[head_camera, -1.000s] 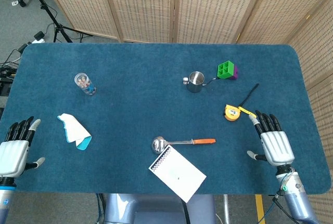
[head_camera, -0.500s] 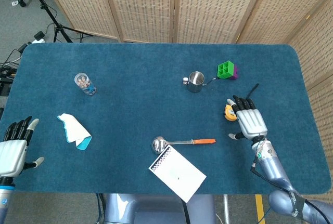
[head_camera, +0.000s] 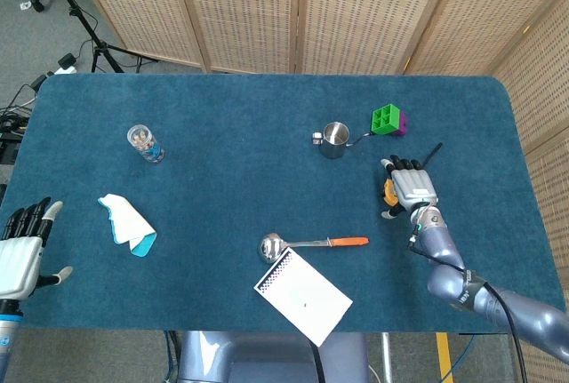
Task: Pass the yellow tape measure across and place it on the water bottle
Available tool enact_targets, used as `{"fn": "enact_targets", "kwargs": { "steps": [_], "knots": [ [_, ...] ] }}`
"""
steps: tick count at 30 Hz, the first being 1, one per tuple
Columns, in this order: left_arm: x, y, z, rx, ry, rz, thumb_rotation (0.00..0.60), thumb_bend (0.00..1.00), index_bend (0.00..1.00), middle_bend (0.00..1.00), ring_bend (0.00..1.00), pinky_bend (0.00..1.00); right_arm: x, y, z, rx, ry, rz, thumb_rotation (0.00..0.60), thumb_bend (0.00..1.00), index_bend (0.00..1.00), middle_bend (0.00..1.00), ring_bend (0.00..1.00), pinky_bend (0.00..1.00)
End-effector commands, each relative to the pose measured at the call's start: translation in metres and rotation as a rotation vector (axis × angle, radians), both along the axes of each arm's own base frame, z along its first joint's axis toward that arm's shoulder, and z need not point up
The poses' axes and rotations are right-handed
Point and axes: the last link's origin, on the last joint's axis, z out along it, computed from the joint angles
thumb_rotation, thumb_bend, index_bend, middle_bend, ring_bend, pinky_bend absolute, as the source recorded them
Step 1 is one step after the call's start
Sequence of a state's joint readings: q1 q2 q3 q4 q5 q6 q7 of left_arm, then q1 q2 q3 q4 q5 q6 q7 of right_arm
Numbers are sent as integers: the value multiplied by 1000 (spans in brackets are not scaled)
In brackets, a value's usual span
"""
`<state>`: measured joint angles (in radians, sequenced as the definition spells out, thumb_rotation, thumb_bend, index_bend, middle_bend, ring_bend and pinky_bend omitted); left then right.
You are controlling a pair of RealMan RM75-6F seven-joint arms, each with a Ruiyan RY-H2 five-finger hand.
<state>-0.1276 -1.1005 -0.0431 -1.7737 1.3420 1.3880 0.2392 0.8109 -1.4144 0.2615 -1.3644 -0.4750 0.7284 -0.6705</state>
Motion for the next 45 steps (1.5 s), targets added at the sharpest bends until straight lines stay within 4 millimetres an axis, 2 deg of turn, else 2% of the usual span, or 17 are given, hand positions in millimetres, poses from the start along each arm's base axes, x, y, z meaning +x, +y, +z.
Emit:
{"fn": "enact_targets", "kwargs": {
  "steps": [1,14,18,20,26,34,45],
  "knots": [
    [0,0,-1,-2,0,1,600,78,0,0,0,0,-3,-5,-6,23,8,-24,600,53,46,0,0,0],
    [2,-2,-1,-6,-1,-7,600,78,0,0,0,0,-19,-8,-7,9,38,-56,600,53,81,0,0,0],
    [2,-2,-2,-11,3,-5,600,78,0,0,0,0,-22,-8,-4,-2,41,-60,600,89,137,7,0,0],
    [2,-2,-3,-13,6,-2,600,79,0,0,0,0,-23,-8,-4,-9,42,-59,600,102,193,53,7,23],
    [3,-2,-3,-7,4,2,600,79,0,0,0,0,-23,-5,-7,-52,42,-45,600,105,336,185,127,165],
    [2,-2,-2,-3,-3,8,600,79,0,0,0,0,-25,-2,-15,-79,31,-38,600,114,433,275,240,281],
    [3,-2,-1,4,-9,10,600,86,0,0,0,0,-27,0,-18,-111,51,-21,600,167,605,451,453,469]
  ]
}}
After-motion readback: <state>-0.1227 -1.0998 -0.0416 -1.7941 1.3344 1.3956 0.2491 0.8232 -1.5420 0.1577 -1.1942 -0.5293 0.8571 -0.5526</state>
